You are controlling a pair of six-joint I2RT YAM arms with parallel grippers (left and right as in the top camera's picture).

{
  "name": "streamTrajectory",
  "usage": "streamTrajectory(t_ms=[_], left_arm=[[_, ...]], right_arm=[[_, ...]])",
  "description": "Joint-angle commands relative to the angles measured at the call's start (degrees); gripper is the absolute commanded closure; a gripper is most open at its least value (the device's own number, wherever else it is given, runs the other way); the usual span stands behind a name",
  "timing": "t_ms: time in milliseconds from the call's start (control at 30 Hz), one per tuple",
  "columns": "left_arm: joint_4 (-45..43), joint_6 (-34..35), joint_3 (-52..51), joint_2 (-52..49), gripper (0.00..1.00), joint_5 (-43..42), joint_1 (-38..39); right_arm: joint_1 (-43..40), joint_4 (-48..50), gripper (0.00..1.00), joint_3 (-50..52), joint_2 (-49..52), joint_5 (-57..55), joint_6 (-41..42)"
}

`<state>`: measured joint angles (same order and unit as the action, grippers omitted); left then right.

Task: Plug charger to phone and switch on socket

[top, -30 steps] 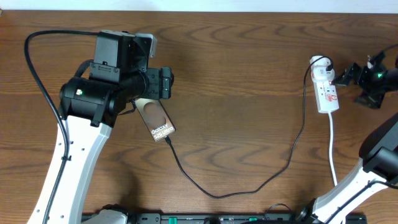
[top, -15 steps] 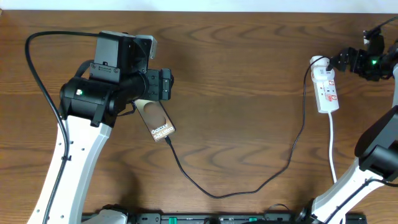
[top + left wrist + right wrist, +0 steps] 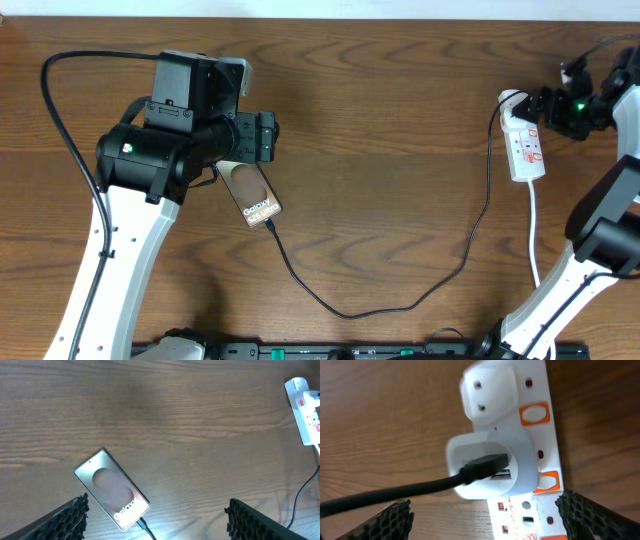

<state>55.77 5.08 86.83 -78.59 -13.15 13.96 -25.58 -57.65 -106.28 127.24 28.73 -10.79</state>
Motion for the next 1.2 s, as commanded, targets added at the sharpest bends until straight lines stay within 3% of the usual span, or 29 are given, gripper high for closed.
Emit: streamTrajectory(t_ms=[0, 400, 767, 1167], left_arm=[[0.33, -0.13, -0.35, 0.04, 0.13, 0.79, 0.11], [0.35, -0.13, -0.35, 0.02, 0.13, 0.79, 0.11], [0.33, -0.13, -0.35, -0.04, 0.13, 0.79, 0.11], [0.33, -0.13, -0.35, -0.09, 0.13, 0.79, 0.11]], right_arm=[[0.76, -0.66, 0.08, 0.66, 3.06, 2.56, 0.61], [1.99, -1.55, 0.11, 0.66, 5.05, 5.92, -0.63], [2.03, -1.03, 0.04, 0.66, 5.18, 5.97, -0.66], [4.37, -0.92, 0.04, 0.66, 7.32, 6.82, -0.66]])
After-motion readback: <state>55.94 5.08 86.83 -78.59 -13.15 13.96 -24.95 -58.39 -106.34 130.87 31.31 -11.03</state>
